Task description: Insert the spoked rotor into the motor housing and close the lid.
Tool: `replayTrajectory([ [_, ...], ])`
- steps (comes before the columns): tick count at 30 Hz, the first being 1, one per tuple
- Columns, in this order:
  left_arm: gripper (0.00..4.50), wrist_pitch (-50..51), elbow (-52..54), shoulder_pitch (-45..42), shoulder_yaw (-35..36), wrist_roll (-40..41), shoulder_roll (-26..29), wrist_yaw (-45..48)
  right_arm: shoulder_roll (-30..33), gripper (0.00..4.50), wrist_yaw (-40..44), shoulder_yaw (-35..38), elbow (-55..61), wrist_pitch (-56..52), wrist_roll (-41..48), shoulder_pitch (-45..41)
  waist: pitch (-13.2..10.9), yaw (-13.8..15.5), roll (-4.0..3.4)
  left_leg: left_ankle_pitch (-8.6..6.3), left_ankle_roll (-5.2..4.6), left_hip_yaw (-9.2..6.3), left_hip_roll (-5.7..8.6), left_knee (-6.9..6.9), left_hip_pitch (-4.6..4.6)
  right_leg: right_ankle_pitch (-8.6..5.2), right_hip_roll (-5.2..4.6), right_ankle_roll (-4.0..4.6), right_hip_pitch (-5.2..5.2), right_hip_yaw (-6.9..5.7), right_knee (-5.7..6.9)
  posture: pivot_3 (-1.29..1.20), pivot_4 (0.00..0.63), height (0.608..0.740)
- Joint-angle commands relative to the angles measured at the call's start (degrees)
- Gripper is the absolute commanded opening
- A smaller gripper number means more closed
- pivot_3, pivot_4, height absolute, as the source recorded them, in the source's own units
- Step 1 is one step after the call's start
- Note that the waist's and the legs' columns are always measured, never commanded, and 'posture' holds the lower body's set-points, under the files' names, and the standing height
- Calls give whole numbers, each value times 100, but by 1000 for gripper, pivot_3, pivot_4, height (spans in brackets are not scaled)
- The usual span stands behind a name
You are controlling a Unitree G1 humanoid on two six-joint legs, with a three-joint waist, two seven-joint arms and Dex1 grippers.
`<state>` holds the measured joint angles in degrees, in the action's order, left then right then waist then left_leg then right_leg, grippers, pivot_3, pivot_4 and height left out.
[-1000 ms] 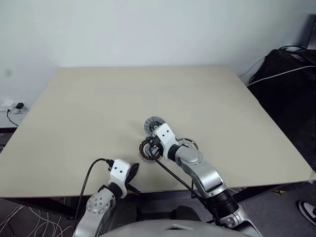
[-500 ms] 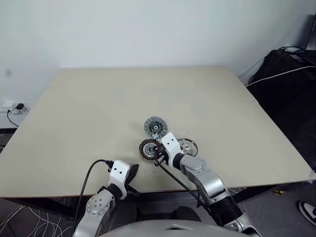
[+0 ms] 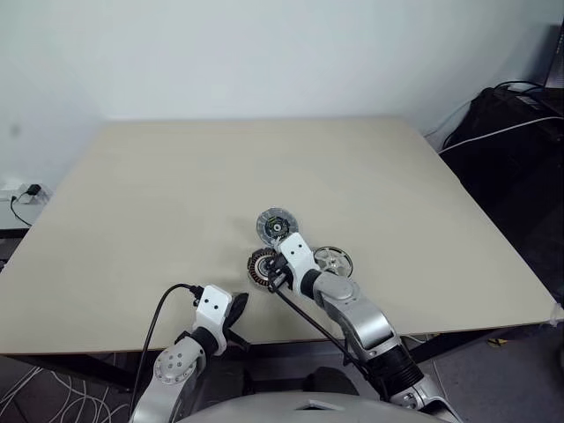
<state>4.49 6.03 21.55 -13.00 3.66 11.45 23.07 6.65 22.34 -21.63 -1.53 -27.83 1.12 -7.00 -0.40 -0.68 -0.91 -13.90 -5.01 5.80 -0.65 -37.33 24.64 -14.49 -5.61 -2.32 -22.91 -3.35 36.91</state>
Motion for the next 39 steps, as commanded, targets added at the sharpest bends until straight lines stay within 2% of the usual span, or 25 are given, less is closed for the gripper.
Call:
replayTrajectory([
  [1,0,-77,181,-44,-3,53,-19,10,151,23,-51,8,-378,-27,-185,90,12,1,0,0,0,0,0,0,-4,0,0,0,3,0,0,0,0,740],
  [6,0,-102,124,-55,3,59,-22,24,143,23,82,124,193,55,26,171,21,10,9,0,-1,0,0,0,-10,0,-3,0,12,-1,0,0,0,740],
  [14,0,-135,20,-144,-12,55,-25,85,-143,23,130,204,769,262,238,-147,3,-9,2,0,0,0,-1,1,-2,0,3,0,-1,2,1,0,0,740],
  [21,0,-117,72,-121,38,64,-11,74,-211,23,116,134,462,328,143,-199,2,5,4,1,1,0,1,0,2,0,0,0,1,1,-2,0,0,740],
  [29,0,-85,157,-82,41,71,-36,15,28,23,-14,42,-569,250,-220,1,12,-5,-2,1,1,1,1,1,-7,0,1,0,4,2,1,0,0,740],
  [39,0,-71,111,-158,-2,75,-37,16,-148,23,65,271,575,450,126,-126,8,-8,4,1,1,0,1,1,-6,0,0,-1,3,1,2,0,0,740],
])
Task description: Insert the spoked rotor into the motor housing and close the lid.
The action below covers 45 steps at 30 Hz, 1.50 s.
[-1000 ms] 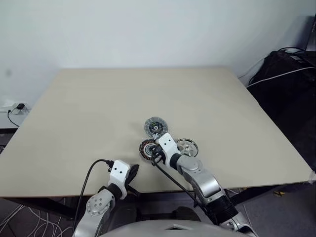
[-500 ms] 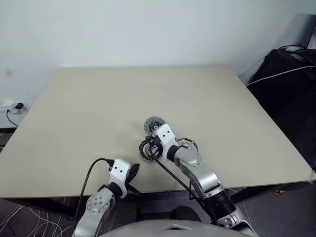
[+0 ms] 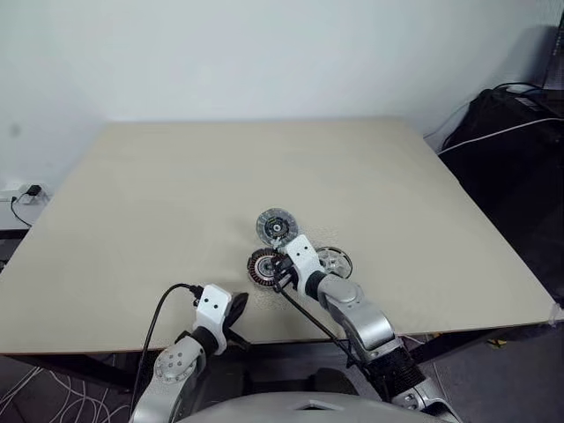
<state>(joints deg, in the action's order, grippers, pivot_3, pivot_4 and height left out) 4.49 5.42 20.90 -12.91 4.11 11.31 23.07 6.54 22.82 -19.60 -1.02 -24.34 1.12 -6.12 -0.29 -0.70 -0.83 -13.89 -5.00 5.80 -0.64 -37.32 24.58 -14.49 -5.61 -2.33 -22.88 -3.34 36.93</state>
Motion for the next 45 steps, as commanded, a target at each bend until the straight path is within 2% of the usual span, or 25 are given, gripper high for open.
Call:
replayTrajectory([
  [1,0,-73,169,-97,-13,32,-21,18,-166,23,14,69,591,106,136,-245,-4,-9,-6,0,0,0,-1,0,0,0,2,0,-2,2,0,0,0,740],
  [8,0,-93,137,-107,4,43,-8,18,-201,23,28,-70,384,104,35,-314,-4,11,-4,1,1,0,0,1,5,-1,0,1,-1,0,-4,0,0,740],
  [17,0,-120,133,-53,28,50,-30,-26,104,23,-10,-239,-718,-36,-306,-28,11,-3,-6,1,1,1,1,1,-6,-1,1,1,4,2,0,0,0,740],
  [24,0,-120,69,-79,14,54,-28,-23,18,23,-35,-11,-124,82,-134,-141,16,8,3,0,0,0,2,1,-14,1,-3,1,14,1,0,0,0,740],
  [31,0,-117,61,-127,-15,48,-47,-28,76,23,43,-146,512,34,-181,-196,5,2,-2,2,3,0,0,2,1,-1,2,3,-4,2,1,0,0,740],
  [38,0,-105,103,-129,-6,49,-41,-47,-3,23,74,-385,514,272,-336,-309,4,2,1,2,2,0,0,1,1,-1,1,3,-2,2,0,0,0,740],
  [45,0,-96,147,-94,18,51,-10,-63,-90,23,39,-381,-41,663,-382,-316,4,4,3,2,3,0,0,1,1,-1,1,3,-1,1,-1,0,0,740],
])
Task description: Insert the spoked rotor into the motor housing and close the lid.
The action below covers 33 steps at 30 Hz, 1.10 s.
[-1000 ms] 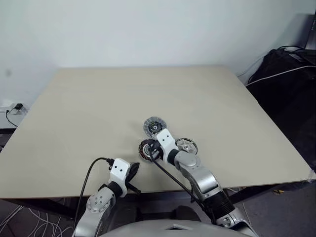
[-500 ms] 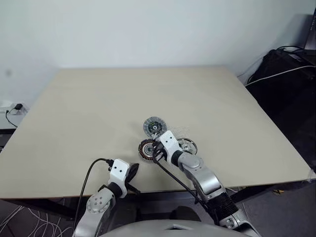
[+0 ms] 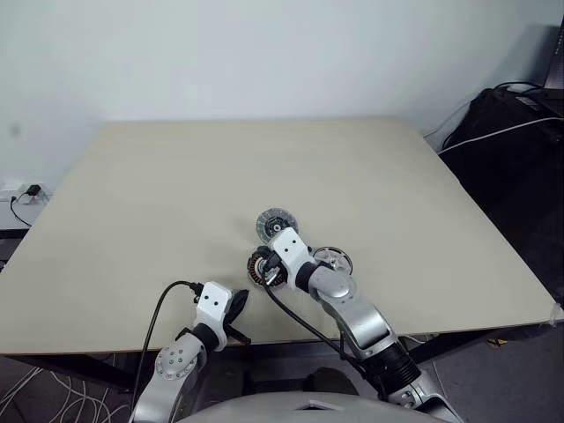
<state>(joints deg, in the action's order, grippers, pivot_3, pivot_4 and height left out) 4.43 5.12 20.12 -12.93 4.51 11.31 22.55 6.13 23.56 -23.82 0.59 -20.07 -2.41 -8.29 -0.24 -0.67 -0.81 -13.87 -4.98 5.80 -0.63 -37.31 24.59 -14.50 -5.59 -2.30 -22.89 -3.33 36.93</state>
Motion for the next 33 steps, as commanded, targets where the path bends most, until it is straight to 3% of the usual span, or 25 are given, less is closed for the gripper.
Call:
replayTrajectory([
  [1,0,-90,181,-12,22,10,-6,-13,-48,23,-25,41,-352,263,-36,-94,0,0,1,0,0,0,0,0,0,0,0,0,1,0,0,0,0,740],
  [8,0,-113,168,9,62,27,4,-16,89,23,-113,40,-1349,280,-294,11,10,-7,2,0,1,1,-1,0,-14,0,3,0,11,-1,2,0,0,740],
  [15,0,-105,161,13,36,17,-37,-22,145,23,77,137,-435,155,-162,-40,7,4,3,0,0,0,0,0,-22,2,-2,-1,21,-1,2,0,0,740],
  [20,0,-98,148,-16,19,5,-83,-32,149,23,-395,24,396,-1264,-776,-211,5,2,0,1,3,0,-1,1,-10,2,0,0,6,0,3,0,0,740],
  [24,0,-83,152,-7,-4,-9,-128,-46,244,23,-38,-129,1368,-2301,-714,-386,4,-1,-1,2,4,0,-1,0,5,1,0,1,-8,2,3,0,0,740],
  [33,0,-83,121,-12,-68,-14,-181,-67,217,23,91,-359,2206,-4203,-528,-987,2,0,-1,2,3,0,-1,0,7,2,-3,2,-9,0,2,0,0,740],
])
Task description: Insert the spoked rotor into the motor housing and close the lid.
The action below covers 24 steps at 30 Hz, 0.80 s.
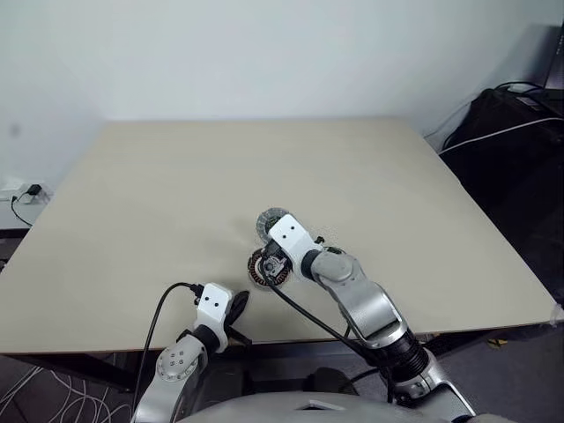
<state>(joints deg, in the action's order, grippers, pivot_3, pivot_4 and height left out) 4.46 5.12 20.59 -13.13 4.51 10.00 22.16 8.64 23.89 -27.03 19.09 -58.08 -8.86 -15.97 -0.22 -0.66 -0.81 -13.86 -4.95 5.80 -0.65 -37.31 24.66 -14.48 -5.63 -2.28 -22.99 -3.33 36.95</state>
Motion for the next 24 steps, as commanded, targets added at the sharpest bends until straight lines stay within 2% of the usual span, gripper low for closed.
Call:
replayTrajectory([
  [1,0,-87,115,-59,-53,-17,-57,-32,-17,23,68,-59,382,-506,156,-248,0,-2,-1,0,0,0,0,0,1,0,0,0,-1,0,0,0,0,740],
  [9,0,-119,43,-57,-74,-23,-107,-67,46,23,34,-240,286,-1218,430,-409,-1,-6,0,0,0,0,0,0,3,0,0,1,-3,-1,-1,0,0,740],
  [12,0,-133,17,-61,-75,-21,-120,-86,24,606,-4,-248,204,-1373,522,-491,-1,-8,0,0,0,0,0,0,2,0,0,0,-3,-1,0,0,0,740],
  [18,0,-188,-46,-53,-71,-21,-147,-122,86,2535,-53,-347,21,-1508,654,-690,-2,-10,1,0,0,0,1,0,4,0,0,1,-3,-2,-1,0,0,740],
  [24,0,-243,-102,-39,-72,-22,-184,-148,62,2535,-177,-387,-296,-1540,728,-836,-2,-12,1,0,0,0,1,0,6,0,0,0,-6,-2,-1,0,0,740],
])
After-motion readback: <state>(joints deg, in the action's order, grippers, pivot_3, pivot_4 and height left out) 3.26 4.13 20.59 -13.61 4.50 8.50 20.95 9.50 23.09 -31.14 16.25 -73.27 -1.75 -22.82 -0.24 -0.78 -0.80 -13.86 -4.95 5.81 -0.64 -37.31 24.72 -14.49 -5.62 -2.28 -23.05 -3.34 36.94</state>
